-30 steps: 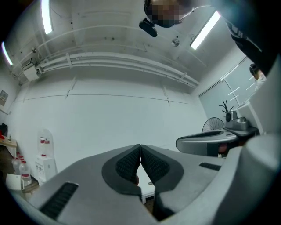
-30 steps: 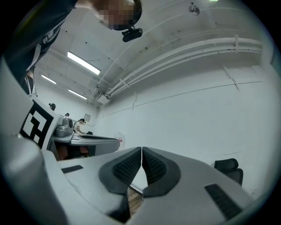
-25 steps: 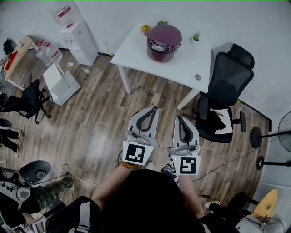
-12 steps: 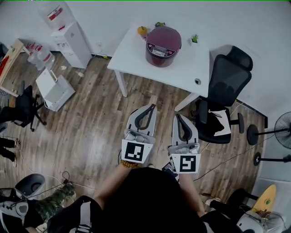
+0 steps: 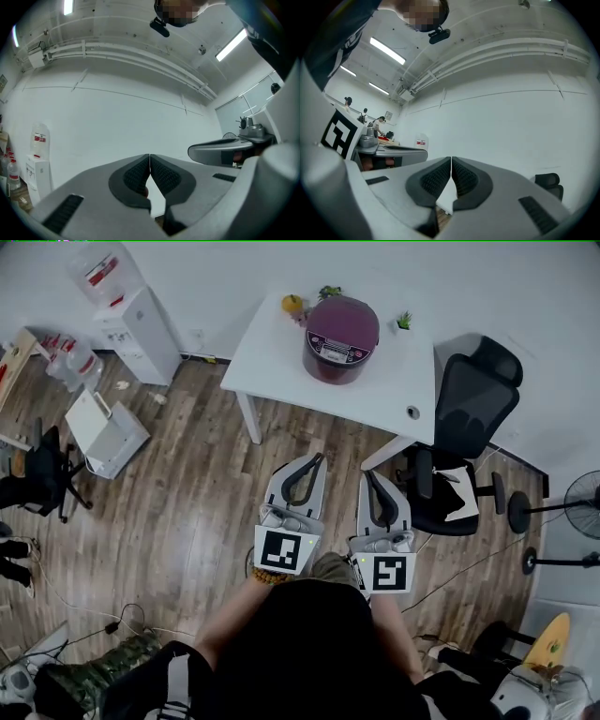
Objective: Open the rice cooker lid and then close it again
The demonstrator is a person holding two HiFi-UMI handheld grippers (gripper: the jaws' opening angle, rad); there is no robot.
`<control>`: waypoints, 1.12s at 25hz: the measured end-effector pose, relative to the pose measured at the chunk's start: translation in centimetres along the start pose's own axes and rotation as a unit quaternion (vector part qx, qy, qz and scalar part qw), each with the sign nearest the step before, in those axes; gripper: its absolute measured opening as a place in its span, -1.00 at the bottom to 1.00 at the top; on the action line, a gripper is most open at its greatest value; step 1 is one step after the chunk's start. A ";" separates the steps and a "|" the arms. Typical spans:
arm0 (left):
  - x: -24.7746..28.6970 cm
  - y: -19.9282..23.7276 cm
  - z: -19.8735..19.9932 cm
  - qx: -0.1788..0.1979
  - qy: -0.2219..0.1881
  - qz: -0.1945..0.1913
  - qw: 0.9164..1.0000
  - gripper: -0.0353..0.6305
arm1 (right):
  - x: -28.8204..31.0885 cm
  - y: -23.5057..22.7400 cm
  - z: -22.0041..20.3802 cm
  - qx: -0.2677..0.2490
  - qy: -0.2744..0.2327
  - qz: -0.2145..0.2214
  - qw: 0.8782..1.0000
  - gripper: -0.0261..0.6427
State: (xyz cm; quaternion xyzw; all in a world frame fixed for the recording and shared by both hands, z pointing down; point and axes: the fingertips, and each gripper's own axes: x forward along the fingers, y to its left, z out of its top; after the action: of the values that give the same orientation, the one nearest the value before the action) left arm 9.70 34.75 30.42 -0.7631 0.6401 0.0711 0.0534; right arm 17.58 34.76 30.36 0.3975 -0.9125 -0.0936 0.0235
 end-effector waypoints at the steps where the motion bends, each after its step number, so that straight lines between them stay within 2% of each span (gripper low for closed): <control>1: 0.2 0.4 0.0 0.000 -0.003 0.000 1.000 -0.82 | 0.4 0.1 0.0 0.001 -0.001 -0.002 1.000 -0.83; 7: 1.5 2.5 -0.2 -0.003 0.002 0.002 1.000 -0.82 | 2.7 0.0 -0.5 0.006 0.002 -0.003 1.000 -0.83; 15: 5.0 5.0 -2.9 0.004 0.027 0.009 1.000 -0.82 | 7.4 -2.2 -2.6 0.017 0.003 0.000 1.000 -0.83; 28: 15.4 9.7 -4.3 0.011 0.036 0.035 0.999 -0.82 | 17.3 -8.2 -4.5 0.018 0.011 0.030 0.999 -0.83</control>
State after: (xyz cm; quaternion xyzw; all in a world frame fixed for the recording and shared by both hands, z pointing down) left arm 2.93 17.37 32.01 -0.7420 0.6683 0.0385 0.0357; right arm 12.21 15.95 32.64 0.3715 -0.9252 -0.0724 0.0292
